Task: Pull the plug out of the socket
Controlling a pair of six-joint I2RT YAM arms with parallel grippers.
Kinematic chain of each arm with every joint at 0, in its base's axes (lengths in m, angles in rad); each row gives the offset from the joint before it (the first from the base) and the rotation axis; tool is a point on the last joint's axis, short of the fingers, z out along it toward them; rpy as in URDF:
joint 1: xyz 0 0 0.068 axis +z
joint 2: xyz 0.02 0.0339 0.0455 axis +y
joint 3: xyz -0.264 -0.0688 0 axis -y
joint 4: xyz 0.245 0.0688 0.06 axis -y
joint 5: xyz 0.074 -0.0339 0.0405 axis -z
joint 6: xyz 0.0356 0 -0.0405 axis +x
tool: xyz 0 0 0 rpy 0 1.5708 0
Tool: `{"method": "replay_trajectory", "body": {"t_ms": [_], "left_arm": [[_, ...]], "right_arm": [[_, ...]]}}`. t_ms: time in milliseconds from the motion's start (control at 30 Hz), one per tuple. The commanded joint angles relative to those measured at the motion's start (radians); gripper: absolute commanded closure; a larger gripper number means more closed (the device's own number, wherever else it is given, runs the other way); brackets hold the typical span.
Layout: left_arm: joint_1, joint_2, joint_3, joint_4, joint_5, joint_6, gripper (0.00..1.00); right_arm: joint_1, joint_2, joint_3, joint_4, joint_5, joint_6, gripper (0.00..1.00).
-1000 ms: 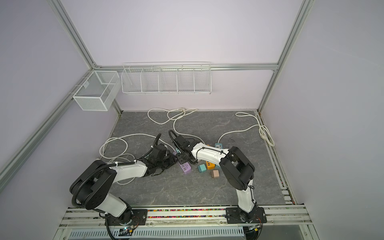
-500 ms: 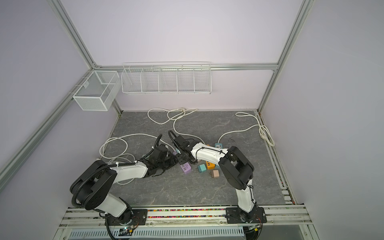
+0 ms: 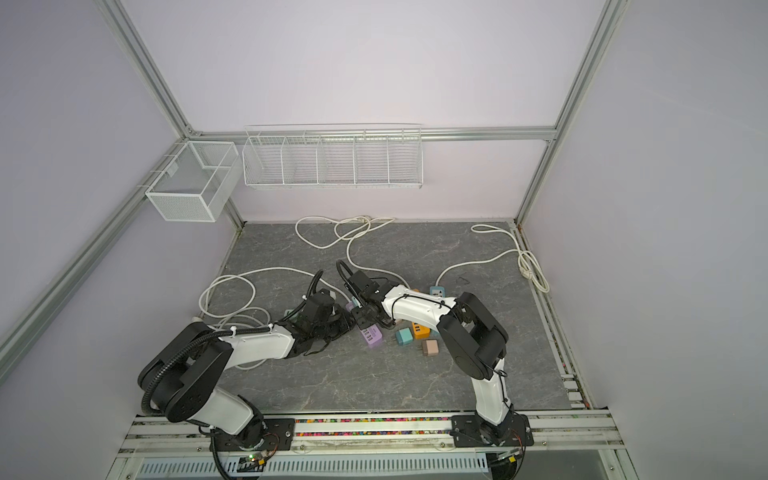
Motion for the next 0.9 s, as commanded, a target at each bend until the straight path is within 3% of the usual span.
{"method": "replay_trajectory", "body": {"t_ms": [0, 167, 433, 700, 867], "left_arm": [[-0.009, 0.021, -0.038, -0.104, -0.025, -0.008, 0.76], [-0.016, 0.023, -0.039, -0.103, -0.04, -0.017, 0.77], [-0.021, 0.031, -0.045, -0.097, -0.04, -0.018, 0.78], [-0.021, 0.037, -0.047, -0.099, -0.042, -0.021, 0.79], [-0.021, 0.038, -0.045, -0.119, -0.047, -0.021, 0.8]], "right_arm": [[0.0, -0.027, 0.025, -0.02, 0.02, -0.007, 0.69], [0.033, -0.011, 0.039, -0.015, 0.015, 0.0, 0.69], [-0.013, -0.029, 0.032, -0.031, 0.029, -0.012, 0.69], [0.044, -0.004, 0.046, -0.014, 0.009, -0.003, 0.69], [-0.007, -0.034, 0.022, -0.007, -0.003, -0.004, 0.69]]}}
